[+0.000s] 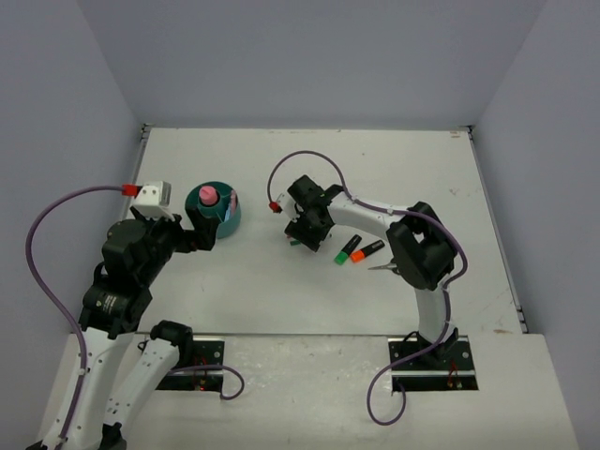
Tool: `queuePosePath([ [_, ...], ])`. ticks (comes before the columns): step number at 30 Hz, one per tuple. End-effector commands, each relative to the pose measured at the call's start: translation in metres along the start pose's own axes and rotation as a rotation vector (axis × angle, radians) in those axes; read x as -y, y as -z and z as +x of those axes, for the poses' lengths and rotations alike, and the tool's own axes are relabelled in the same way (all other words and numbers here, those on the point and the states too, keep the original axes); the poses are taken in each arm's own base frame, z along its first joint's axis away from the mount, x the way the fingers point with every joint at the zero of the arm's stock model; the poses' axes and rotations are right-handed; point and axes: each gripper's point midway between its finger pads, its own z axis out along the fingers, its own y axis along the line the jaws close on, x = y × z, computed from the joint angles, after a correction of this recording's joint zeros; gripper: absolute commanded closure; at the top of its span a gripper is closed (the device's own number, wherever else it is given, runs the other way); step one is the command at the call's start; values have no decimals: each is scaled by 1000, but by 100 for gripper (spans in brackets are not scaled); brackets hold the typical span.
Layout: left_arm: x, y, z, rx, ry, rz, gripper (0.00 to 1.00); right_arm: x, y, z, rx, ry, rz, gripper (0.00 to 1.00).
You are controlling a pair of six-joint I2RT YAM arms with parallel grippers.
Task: Sort the stationery into containers
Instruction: Pick up the pen from the center of the board.
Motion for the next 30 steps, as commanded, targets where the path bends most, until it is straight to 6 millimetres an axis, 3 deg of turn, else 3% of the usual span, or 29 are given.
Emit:
queuePosePath([
  [1, 1, 0, -3, 31, -36, 20, 0, -2, 3, -8, 8, 57, -19, 37],
  [13, 2, 2, -3, 40, -41, 26, 0, -11, -21, 15, -89, 66, -45, 60],
  [16, 1, 3, -5, 44, -42, 24, 0, -15, -20, 18, -94, 70, -43, 73],
  [24, 2, 3, -9, 49, -27, 17, 0, -28, -17, 25, -83, 69, -14, 90],
  [27, 8, -1, -7, 29, 7, 45, 0, -34, -10, 28, -60, 43, -1, 100],
  [30, 20, -5, -5, 7, 41, 101, 0, -37, 6, 25, -5, 7, -1, 100],
])
